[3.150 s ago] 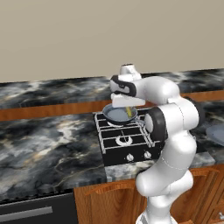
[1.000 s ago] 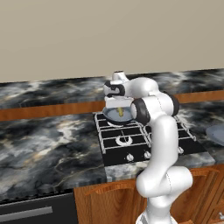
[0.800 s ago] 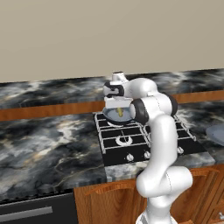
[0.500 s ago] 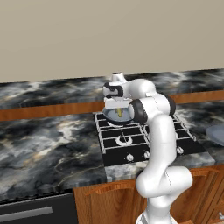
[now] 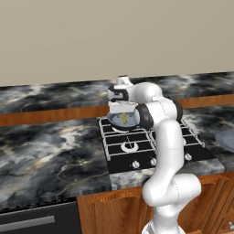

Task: Pick up the butter stick and place it in the pan. Then turn on the burner for the pan.

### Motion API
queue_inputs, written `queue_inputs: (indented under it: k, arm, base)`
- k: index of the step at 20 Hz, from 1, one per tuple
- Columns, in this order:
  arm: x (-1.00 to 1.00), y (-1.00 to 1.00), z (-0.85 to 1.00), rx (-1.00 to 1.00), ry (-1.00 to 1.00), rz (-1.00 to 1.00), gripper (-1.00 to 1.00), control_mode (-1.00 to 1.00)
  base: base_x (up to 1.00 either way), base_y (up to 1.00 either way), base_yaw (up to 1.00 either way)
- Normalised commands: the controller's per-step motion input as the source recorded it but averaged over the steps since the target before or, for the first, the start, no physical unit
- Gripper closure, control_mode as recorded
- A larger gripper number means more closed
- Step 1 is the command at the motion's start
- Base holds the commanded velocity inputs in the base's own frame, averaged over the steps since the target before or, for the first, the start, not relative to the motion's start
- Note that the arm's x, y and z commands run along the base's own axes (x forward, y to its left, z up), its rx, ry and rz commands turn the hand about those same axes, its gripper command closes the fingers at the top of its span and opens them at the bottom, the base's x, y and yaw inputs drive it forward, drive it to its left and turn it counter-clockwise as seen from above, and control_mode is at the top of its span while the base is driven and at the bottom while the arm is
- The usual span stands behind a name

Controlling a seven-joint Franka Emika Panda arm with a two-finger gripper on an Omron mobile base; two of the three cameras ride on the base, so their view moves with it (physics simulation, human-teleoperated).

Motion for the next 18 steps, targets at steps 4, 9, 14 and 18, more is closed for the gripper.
queue_inputs:
  k: [4, 9, 14, 18]
  arm:
    - [0.00, 0.00, 0.02, 0.00, 0.00, 0.00, -1.00, -1.00]
    - [0.00, 0.00, 0.41, 0.00, 0.00, 0.00, -1.00, -1.00]
    - [-0.14, 0.00, 0.51, 0.00, 0.00, 0.00, -1.00, -1.00]
    - [-0.43, 0.00, 0.34, 0.00, 0.00, 0.00, -1.00, -1.00]
  base:
    - [0.00, 0.00, 0.00]
    - [0.00, 0.00, 0.00]
    - [0.00, 0.00, 0.00]
    - [0.00, 0.00, 0.00]
